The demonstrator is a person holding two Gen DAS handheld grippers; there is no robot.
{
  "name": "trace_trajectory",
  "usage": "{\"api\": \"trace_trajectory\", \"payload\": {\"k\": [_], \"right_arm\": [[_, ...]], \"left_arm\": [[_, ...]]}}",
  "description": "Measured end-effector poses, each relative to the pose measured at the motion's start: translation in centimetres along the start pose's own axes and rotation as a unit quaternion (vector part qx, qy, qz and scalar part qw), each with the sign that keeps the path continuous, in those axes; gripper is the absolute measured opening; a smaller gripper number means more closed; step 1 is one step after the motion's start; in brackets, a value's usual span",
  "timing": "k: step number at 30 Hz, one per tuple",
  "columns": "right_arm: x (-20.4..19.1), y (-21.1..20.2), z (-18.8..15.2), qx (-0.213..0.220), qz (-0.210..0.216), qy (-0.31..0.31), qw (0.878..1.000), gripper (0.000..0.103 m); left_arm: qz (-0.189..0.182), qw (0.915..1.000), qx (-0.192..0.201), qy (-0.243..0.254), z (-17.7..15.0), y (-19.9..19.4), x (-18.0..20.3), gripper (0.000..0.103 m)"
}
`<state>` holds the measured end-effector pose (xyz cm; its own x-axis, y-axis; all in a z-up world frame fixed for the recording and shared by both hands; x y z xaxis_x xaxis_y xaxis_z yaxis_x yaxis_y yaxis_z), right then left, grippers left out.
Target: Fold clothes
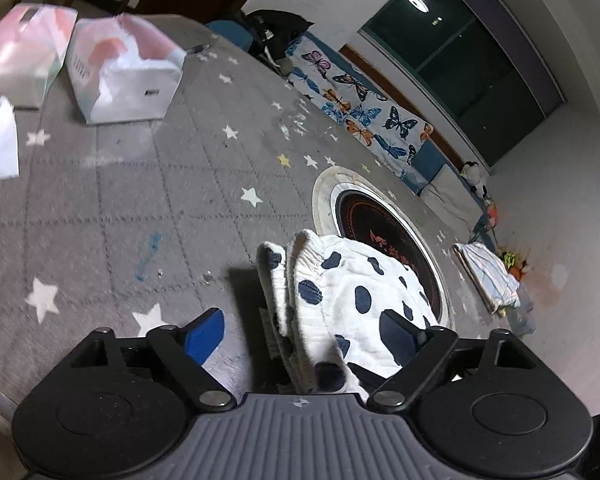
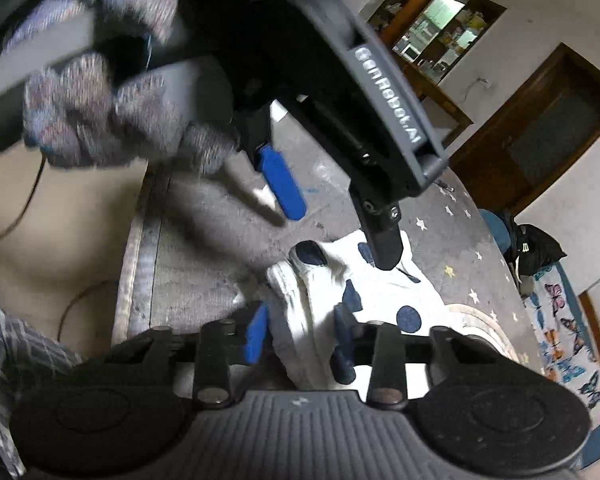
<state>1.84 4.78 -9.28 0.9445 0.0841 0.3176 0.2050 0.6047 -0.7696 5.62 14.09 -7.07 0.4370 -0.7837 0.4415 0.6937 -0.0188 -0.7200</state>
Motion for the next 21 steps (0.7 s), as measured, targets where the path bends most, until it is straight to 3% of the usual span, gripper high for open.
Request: {"api": "trace_trajectory", "payload": {"k": [7,12,21], "right_arm": [[1.2,-1.8,0.9,0.046,0.005,0.047,0.998,0.024],[2.3,-3.2,0.8,0.069,0.003,0.074,0.995,0.022],[3.8,-4.2,-0.2,0.088,0.003,0.086,0.992,0.021]], "left_arm": [[-0.025,0.9980,-0.031,-0.050,-0.6,0.9,0.2,0.089],[-0.043,0.9924,-0.048,-0.104,-0.7,1.5,0.2,0.095],[-0.075,0.9817,-0.068,-0.161,-0.8,2.8,0.9,0.093]]}}
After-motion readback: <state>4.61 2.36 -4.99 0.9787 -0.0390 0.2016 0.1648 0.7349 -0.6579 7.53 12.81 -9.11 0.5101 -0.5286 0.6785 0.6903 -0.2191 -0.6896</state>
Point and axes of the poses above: each gripper's, at about its wrist camera, not at the fingertips, and y roughly the way its jaws point, x to its right, z to its top, the point moved 8 cm from there along y, roughly the way its jaws point, and after that the axes turned 15 degrees about z, right-handed, at the moved point
